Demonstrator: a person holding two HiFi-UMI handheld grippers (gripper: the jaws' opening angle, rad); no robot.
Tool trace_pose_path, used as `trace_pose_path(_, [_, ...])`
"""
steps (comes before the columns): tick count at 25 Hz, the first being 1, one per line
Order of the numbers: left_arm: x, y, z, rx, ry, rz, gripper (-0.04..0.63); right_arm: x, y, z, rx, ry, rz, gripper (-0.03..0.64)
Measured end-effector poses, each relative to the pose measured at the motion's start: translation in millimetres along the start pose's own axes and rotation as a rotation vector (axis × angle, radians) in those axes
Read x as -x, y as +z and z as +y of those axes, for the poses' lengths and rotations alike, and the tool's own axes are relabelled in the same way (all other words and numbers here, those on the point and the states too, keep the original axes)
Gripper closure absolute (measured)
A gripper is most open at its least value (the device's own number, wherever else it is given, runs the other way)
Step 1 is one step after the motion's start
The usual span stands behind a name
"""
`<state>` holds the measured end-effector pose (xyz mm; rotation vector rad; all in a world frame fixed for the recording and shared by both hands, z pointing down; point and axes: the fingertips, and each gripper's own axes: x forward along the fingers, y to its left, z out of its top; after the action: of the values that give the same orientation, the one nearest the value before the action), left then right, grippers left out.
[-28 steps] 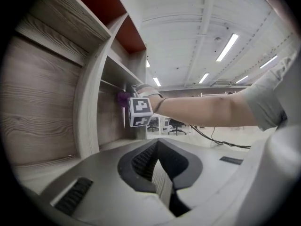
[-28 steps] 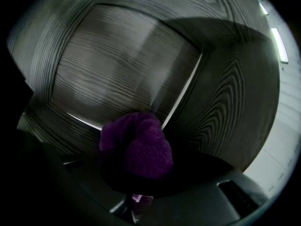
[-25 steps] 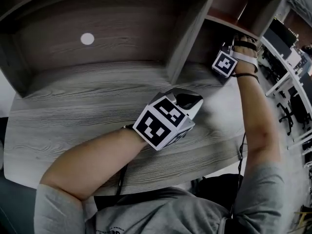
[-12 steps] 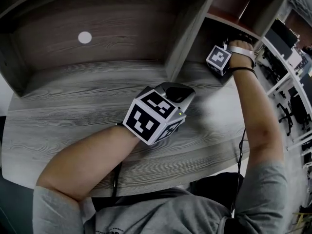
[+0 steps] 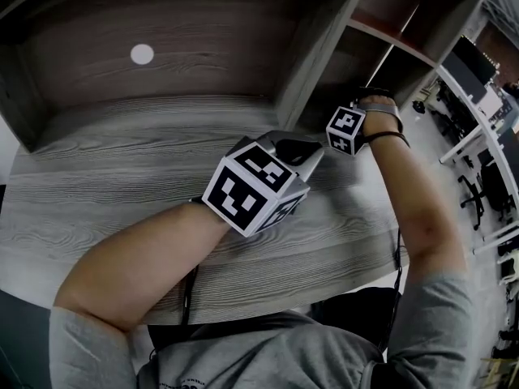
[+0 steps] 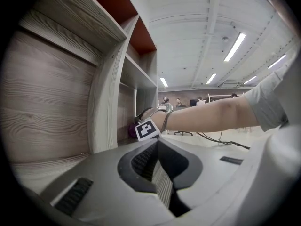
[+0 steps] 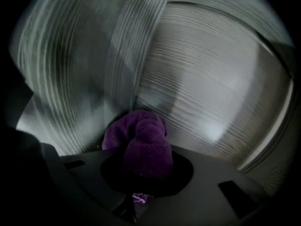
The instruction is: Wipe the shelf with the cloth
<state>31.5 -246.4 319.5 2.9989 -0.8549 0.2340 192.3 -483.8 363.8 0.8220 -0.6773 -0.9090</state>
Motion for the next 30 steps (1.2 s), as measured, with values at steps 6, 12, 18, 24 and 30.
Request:
trace_pose_path(6, [0, 0, 1, 0.001, 0.001, 0.003, 0.583, 8, 13, 21, -0.06, 0.156, -0.107, 0.552])
trace_pose_path(12, [-1, -1, 0, 0.001, -0.002, 0.003, 0.583, 58, -46, -82, -0.158, -0.296, -0.087, 0.552])
trace_pose_path(18, [-2, -4, -3, -0.011, -0.005, 0.009, 0.583, 92, -113, -143, -0.151, -0.636, 0.068, 0.552])
trace_pose_path(24, [-2, -6, -3, -0.005, -0.008, 0.014, 0.583, 63, -123, -110, -0.15, -0.426, 0.122, 0.552])
trace_pose_path(30, [-3, -9, -1, 0.002, -0.005, 0.024, 0.583, 54, -77, -57, -0.103, -0.297, 0.006, 0.552])
